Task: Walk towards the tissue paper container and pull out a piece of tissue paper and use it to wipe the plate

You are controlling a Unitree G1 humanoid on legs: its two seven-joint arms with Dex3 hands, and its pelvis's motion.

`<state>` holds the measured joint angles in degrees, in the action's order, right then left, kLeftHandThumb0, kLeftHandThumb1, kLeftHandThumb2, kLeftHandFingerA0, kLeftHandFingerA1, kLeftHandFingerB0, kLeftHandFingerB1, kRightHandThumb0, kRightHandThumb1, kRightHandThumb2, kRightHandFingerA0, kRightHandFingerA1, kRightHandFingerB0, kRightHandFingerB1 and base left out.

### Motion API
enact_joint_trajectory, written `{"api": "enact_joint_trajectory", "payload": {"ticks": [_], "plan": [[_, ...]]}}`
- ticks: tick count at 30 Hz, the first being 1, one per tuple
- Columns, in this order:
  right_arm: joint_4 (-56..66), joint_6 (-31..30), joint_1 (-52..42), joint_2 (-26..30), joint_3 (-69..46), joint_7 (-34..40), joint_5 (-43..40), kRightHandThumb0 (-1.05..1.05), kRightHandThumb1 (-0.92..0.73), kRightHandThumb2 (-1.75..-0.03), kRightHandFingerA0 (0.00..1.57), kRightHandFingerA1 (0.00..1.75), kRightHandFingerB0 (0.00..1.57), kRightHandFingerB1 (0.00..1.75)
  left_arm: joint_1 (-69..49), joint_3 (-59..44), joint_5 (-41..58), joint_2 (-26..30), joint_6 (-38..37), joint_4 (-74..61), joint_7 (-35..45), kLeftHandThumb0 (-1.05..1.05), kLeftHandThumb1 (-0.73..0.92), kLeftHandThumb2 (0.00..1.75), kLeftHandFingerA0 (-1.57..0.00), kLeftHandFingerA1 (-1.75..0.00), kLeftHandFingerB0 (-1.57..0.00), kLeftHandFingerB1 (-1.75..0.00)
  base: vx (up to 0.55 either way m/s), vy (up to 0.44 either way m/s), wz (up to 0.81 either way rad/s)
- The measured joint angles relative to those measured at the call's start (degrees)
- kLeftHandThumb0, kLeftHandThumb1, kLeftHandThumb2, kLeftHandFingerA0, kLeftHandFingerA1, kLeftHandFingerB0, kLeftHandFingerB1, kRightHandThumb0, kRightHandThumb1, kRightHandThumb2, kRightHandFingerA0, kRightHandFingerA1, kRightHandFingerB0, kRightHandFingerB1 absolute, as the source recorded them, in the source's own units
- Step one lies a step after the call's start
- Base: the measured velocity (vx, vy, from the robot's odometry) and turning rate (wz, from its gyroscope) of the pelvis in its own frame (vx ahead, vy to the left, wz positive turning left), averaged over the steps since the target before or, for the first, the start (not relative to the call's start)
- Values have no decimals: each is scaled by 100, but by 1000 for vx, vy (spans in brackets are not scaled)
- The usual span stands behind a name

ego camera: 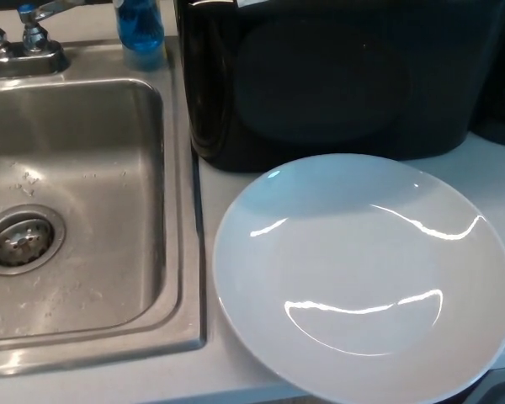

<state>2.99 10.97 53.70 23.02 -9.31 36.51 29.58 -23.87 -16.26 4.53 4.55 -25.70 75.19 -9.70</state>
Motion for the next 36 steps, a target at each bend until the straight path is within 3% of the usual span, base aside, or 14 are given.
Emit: {"api": "enact_joint_trajectory", "payload": {"ticks": [5, 6, 7, 14, 15, 19, 21, 22, 28, 29, 32, 33, 35, 36], "plan": [[865, -3, -1228, 29, 139, -377, -193, -15, -31, -143, 88, 175, 82, 161, 89, -20, 8, -2, 0, -3, 1, -3, 53, 94, -103, -94, -93, -68, 0, 0, 0], [1068, -7, -1555, 39, 179, -480, -242, -24, -46, -129, 97, 175, 88, 157, 111, -27, 11, -2, 0, -4, 1, -6, 53, 93, -106, -99, -95, -71, 0, 0, 0], [1183, -5, -1746, 46, 206, -537, -266, -25, -48, -130, 94, 175, 78, 166, 123, -32, 12, -2, 1, -3, 2, -5, 55, 92, -106, -98, -95, -69, 0, 0, 0], [2153, 69, -3718, 225, 475, -1008, -432, -28, -48, -127, 97, 175, 81, 164, 288, -80, 23, 1, 5, -7, 32, -6, 59, 85, -103, -92, -92, -67, 0, 0, 0], [2253, 77, -3911, 250, 501, -1065, -456, -24, -49, -129, 94, 175, 81, 164, 303, -89, 24, 2, 6, -8, 37, -2, 52, 98, -103, -104, -92, -70, 0, 0, 0], [2786, 151, -5004, 511, 669, -1456, -613, -25, -52, -124, 92, 175, 80, 164, 390, -120, 31, 7, 7, -86, 56, -1, 50, 103, -103, -103, -94, -70, 0, 0, 0], [2975, 197, -5408, 640, 731, -1644, -697, -12, -47, -128, 95, 175, 83, 154, 416, -132, 37, 7, 7, -131, 72, 4, 48, 100, -100, -99, -92, -70, 0, 0, 0], [3066, 211, -5591, 714, 770, -1760, -731, -13, -47, -129, 94, 175, 83, 157, 432, -141, 39, 8, 7, -144, 84, 0, 54, 92, -99, -102, -92, -71, 0, 0, 0], [3179, 200, -5856, 1154, 992, -2310, -760, -15, -50, -122, 91, 175, 81, 155, 521, -169, 40, 8, 7, -230, 110, -1, 54, 96, -100, -103, -92, -72, 0, 0, 0], [3189, 195, -5867, 1226, 1030, -2424, -764, -26, -52, -106, 120, 129, 88, 89, 522, -177, 40, 8, 7, -243, 113, -3, 50, 103, -102, -103, -92, -70, 0, 0, 0], [3043, 166, -5614, 1341, 1252, -2693, -689, -28, -53, -106, 121, 131, 86, 88, 517, -197, 41, 7, 11, -265, 119, -6, 53, 96, -102, -101, -92, -72, -2, -1, -2], [2884, 134, -5354, 1354, 1412, -2828, -610, -26, -56, -89, 112, 163, 93, 87, 540, -203, 41, 7, 11, -289, 122, -6, 53, 97, -103, -101, -93, -74, 0, 0, 0], [2688, 76, -4983, 1358, 1626, -3013, -472, -22, -55, -86, 103, 165, 89, 90, 553, -217, 42, 6, 11, -305, 131, -5, 54, 96, -102, -102, -94, -72, 0, 0, 0], [2595, 41, -4808, 1358, 1727, -3103, -404, -30, -47, -103, 124, 133, 85, 86, 556, -225, 43, 6, 11, -310, 135, -5, 53, 99, -102, -103, -93, -74, 0, 0, 0]]}}
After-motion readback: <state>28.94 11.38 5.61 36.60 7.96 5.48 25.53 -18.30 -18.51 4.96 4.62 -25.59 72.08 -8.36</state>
